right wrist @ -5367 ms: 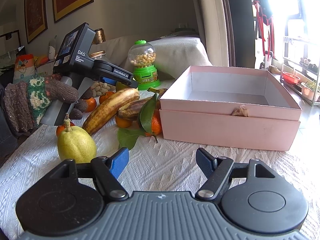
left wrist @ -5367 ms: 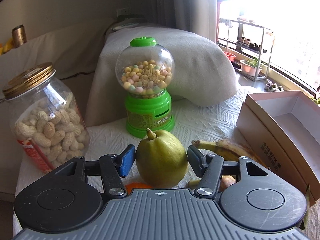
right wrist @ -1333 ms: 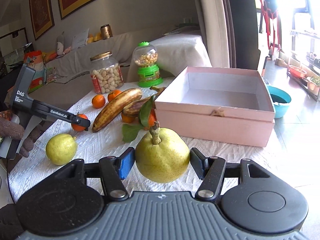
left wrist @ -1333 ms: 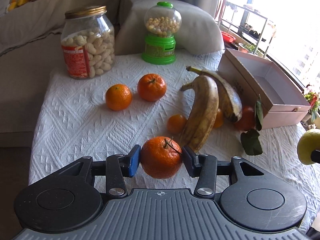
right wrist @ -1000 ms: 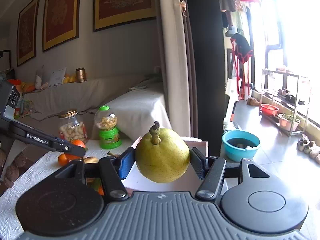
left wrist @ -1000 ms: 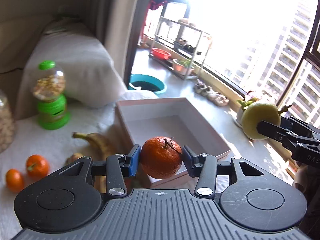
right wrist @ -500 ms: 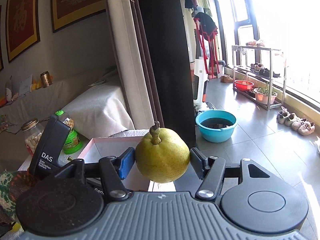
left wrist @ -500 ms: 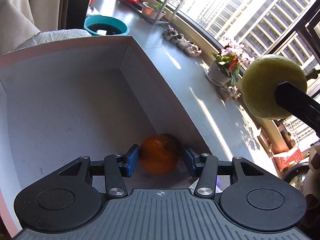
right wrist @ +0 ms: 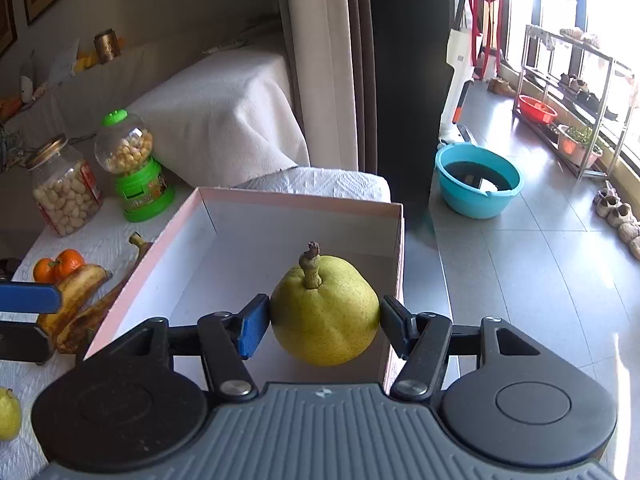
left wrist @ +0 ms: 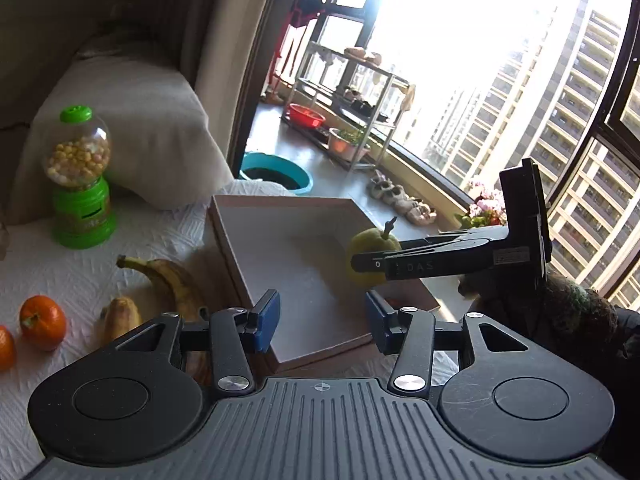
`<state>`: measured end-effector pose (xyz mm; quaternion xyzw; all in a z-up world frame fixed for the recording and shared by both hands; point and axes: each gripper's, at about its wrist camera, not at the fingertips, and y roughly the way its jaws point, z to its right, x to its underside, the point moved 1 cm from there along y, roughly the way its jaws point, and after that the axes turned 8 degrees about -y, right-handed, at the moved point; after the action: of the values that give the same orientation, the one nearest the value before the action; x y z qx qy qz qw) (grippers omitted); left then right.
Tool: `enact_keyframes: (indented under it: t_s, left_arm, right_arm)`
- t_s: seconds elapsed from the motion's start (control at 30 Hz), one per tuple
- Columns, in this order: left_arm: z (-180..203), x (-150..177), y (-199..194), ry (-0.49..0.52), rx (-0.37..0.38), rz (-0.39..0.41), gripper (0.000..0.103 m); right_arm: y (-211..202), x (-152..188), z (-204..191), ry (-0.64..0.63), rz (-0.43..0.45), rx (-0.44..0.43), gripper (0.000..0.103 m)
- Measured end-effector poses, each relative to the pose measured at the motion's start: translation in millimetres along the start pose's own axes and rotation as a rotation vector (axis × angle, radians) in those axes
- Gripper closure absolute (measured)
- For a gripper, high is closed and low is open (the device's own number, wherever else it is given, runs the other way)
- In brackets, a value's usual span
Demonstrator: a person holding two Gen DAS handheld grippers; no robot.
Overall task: Organize fruits
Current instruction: 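Lower the yellow pear into the pink box and open the right gripper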
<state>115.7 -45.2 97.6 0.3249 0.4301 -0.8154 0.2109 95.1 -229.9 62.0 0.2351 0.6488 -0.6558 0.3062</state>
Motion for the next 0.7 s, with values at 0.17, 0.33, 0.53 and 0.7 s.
enact_keyframes:
  t_s: [0.17, 0.33, 0.53, 0.7]
  left_arm:
    - [-26, 20, -38, 0.006, -0.096, 0.046, 0.052]
    - [-62, 44, -66, -0.018, -0.187, 0.037, 0.052]
    - [-96, 67, -89, -0.116, -0.219, 0.05, 0.052]
    - [-108, 75, -98, -0.146, -0.214, 0.073, 0.052]
  right_arm:
    - [16, 9, -16, -0.084, -0.046, 0.049, 0.042]
    - [22, 16, -38, -0.23, -0.069, 0.139, 0.042]
    - [16, 15, -39, -0.213, -0.066, 0.161, 0.043]
    - [2, 19, -39, -0.18, -0.056, 0.156, 0.044]
